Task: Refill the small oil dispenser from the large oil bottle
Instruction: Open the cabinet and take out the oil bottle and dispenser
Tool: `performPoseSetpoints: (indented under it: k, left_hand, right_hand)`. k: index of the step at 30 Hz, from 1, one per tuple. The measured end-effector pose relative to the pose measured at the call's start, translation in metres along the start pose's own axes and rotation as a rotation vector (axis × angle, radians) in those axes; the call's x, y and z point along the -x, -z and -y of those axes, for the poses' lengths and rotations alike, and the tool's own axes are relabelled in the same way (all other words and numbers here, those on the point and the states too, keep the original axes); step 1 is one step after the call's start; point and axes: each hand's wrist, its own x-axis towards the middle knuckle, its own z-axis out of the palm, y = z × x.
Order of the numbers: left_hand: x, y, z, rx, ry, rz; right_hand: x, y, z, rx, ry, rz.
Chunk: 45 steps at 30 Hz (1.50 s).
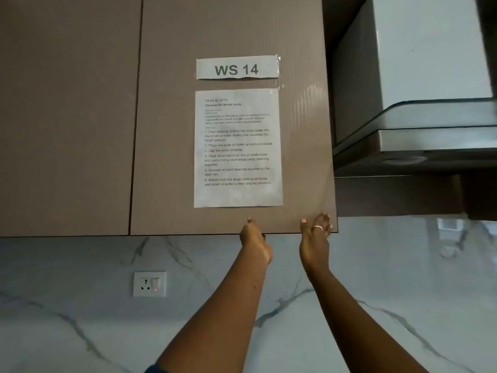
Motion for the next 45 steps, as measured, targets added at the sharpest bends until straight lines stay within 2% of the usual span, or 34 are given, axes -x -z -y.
performPoseSetpoints:
  k: [4,6,8,11,13,16,19,22,28,32,35,38,45]
  left_hand:
    - [-0.001,-0.002,0.0,0.129,0.0,-0.006]
    - [0.0,-0.006,0.0,0.062,-0.025,-0.057]
    - [0.004,-0.012,0.004,-0.209,-0.154,-0.212]
    - [0.006,-0.018,0.014,-0.685,-0.575,-0.399]
    - [0.002,-0.021,0.019,-1.019,-0.838,-0.372]
    - [-0.008,-0.02,0.021,-1.475,-1.019,-0.272]
    - [-0.011,-0.018,0.022,-1.659,-1.093,-0.166]
    - [-0.012,-0.016,0.022,-1.787,-1.088,-0.083]
    - [0.015,-0.023,0.024,-1.776,-0.946,0.009]
    - [0.051,-0.03,0.011,-1.671,-0.828,0.097]
    - [0.087,-0.039,-0.009,-1.571,-0.72,0.136]
    - [0.128,-0.048,-0.032,-1.473,-0.649,0.144]
    - [0.215,-0.046,-0.069,-1.216,-0.677,0.123]
  right_hand:
    - [-0.018,0.004,-0.009,0.257,0.121,0.005]
    - [-0.026,0.008,-0.015,0.428,0.213,0.053]
    - [-0.035,0.015,-0.021,0.644,0.329,0.101]
    - [-0.044,0.025,-0.031,0.902,0.464,0.147]
    - [-0.051,0.032,-0.039,0.981,0.579,0.091]
    - [-0.058,0.044,-0.041,1.055,0.739,0.007]
    - [-0.063,0.052,-0.04,1.083,0.865,-0.064]
    - [-0.061,0.054,-0.039,1.073,0.943,-0.112]
    - [-0.035,0.07,-0.028,1.019,1.051,-0.177]
    - [-0.011,0.092,-0.013,1.005,1.154,-0.239]
    - [0.012,0.108,0.006,1.011,1.242,-0.222]
    - [0.035,0.121,0.028,1.006,1.393,-0.239]
    - [0.1,0.135,0.091,0.936,1.705,-0.29]
